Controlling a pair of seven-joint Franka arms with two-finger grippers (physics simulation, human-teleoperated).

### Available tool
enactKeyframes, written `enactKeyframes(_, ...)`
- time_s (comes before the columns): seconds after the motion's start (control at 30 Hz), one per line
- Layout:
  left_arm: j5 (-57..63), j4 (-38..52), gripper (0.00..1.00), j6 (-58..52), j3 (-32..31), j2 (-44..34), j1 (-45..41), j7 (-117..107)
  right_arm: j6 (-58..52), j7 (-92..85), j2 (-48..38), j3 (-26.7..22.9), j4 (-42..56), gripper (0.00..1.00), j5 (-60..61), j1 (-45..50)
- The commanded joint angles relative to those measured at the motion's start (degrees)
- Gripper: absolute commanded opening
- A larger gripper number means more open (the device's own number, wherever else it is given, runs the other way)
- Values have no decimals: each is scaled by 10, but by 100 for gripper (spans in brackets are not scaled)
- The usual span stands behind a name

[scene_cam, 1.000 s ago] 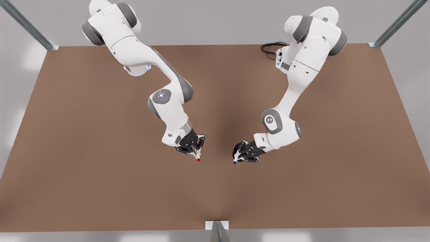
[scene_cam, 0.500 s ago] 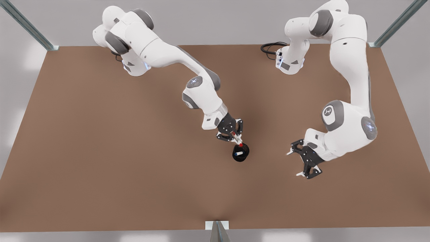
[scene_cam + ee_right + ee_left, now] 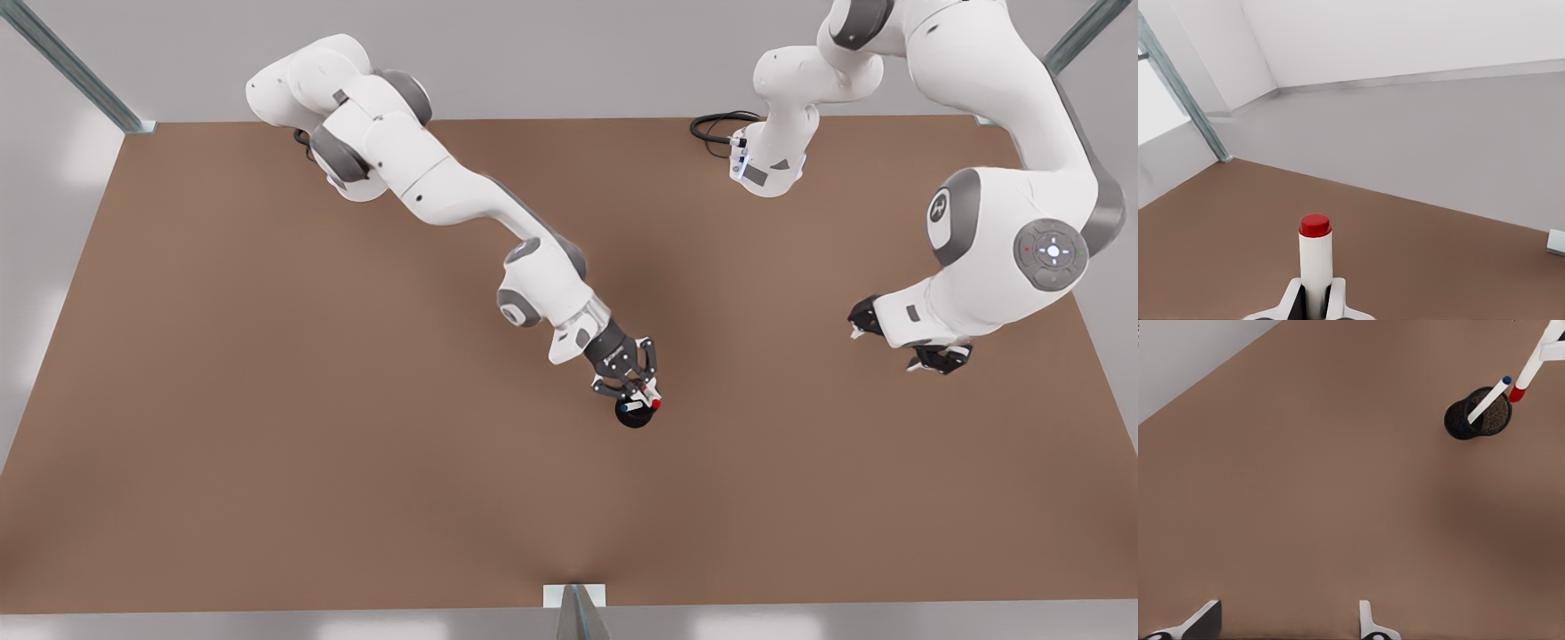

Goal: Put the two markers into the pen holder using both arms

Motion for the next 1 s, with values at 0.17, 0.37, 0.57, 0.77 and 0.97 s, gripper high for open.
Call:
enactKeyframes(0.17, 1, 0, 100, -20, 0, 7, 5, -304, 95, 46, 32, -9, -9, 29, -49, 1)
enactKeyframes(0.37, 0, 0, 100, -20, 0, 8, 5, -304, 112, 47, 38, -7, -28, 100, -64, -7)
enactKeyframes(0.57, -29, 0, 100, -33, -1, -7, 13, -301, -735, -55, -281, 217, -62, 100, -9, -322)
enactKeyframes(0.77, -30, -22, 100, -43, -1, -56, 18, -296, -927, -253, -402, -65, -126, 100, 161, -299)
enactKeyframes(0.97, -27, -17, 100, -39, -2, -51, 17, -299, -901, -297, -369, -66, -83, 100, 161, -291)
